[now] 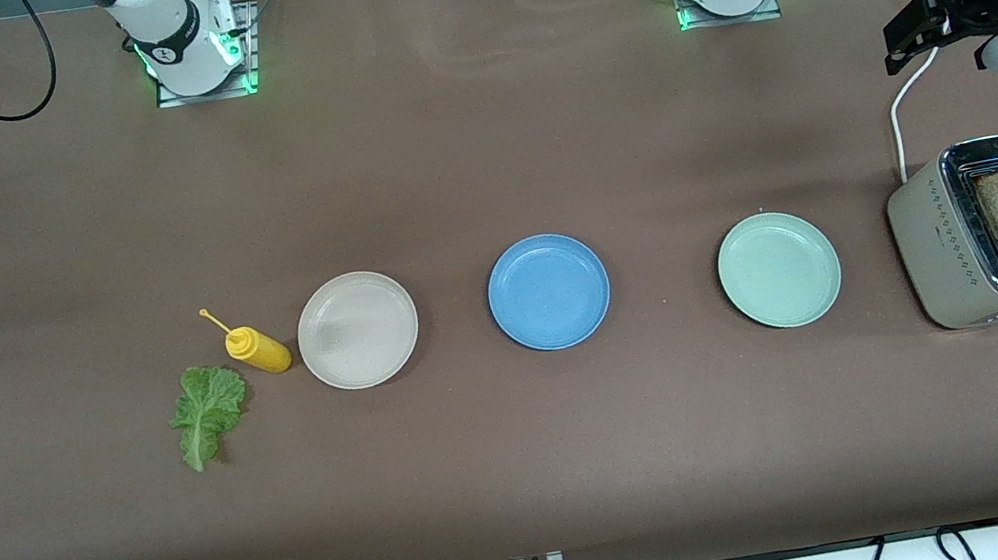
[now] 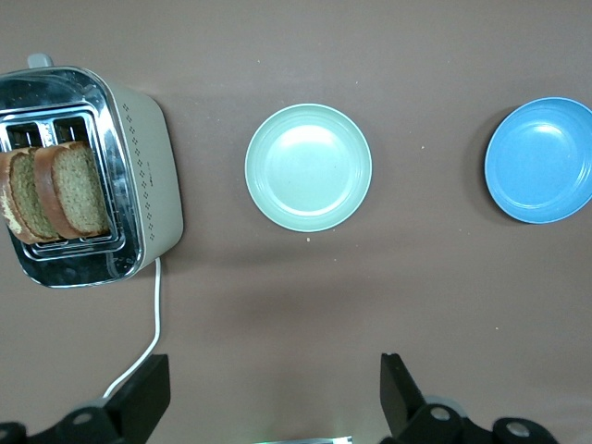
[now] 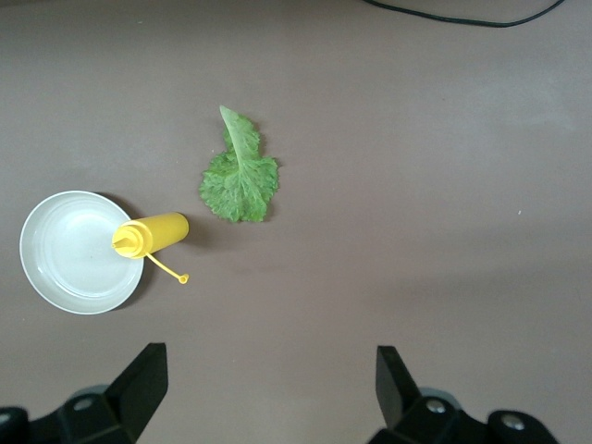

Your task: Make sandwich in blue plate with both arms

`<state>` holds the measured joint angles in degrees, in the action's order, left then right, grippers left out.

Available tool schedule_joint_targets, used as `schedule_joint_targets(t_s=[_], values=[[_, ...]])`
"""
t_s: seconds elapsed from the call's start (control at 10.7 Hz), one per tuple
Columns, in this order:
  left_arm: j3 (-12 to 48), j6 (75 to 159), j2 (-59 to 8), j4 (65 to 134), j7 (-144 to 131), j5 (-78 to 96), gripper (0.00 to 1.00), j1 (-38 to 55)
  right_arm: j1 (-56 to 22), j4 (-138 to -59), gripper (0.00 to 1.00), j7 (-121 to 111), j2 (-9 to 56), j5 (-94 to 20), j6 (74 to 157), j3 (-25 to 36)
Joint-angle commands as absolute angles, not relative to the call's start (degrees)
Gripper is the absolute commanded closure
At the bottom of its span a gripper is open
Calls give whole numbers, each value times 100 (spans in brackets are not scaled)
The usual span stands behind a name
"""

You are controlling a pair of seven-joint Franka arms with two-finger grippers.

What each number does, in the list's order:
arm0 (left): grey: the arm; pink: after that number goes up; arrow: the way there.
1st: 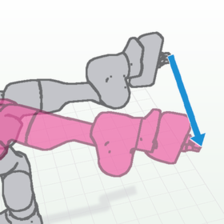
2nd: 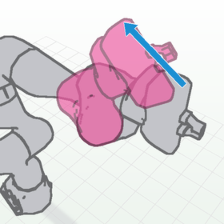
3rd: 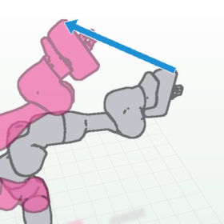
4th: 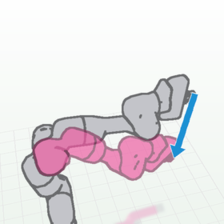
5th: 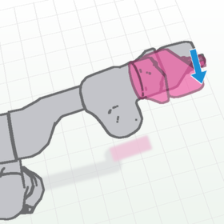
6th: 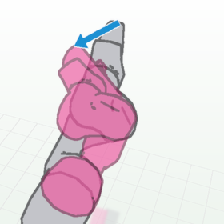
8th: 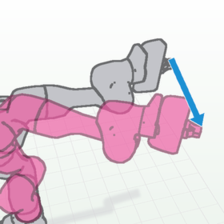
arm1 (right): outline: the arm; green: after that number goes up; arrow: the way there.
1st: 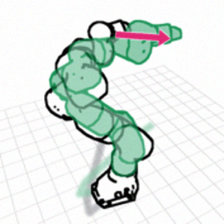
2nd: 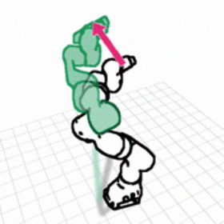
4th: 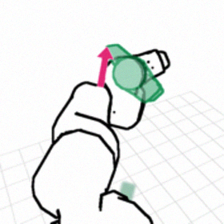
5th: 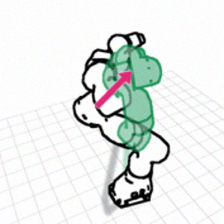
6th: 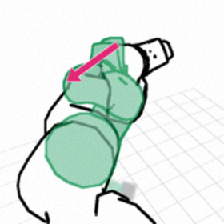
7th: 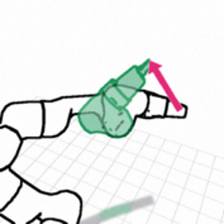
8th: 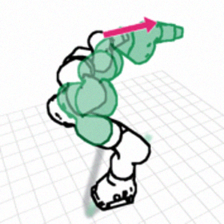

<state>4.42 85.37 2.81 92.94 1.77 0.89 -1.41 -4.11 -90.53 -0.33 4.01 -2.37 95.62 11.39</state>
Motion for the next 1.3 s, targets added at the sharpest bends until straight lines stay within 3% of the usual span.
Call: schedule_joint_targets(t_s=[0.0, 1.21], values=[[448, 8429, 343, 9237, 334, 193, 0, -228, -404, -8947, 0, -97, 431, -184, 9457, 1134], [448, 8350, 352, 9237, 343, 193, 0, -229, -396, -8938, 0, -97, 422, -202, 9457, 1134]])
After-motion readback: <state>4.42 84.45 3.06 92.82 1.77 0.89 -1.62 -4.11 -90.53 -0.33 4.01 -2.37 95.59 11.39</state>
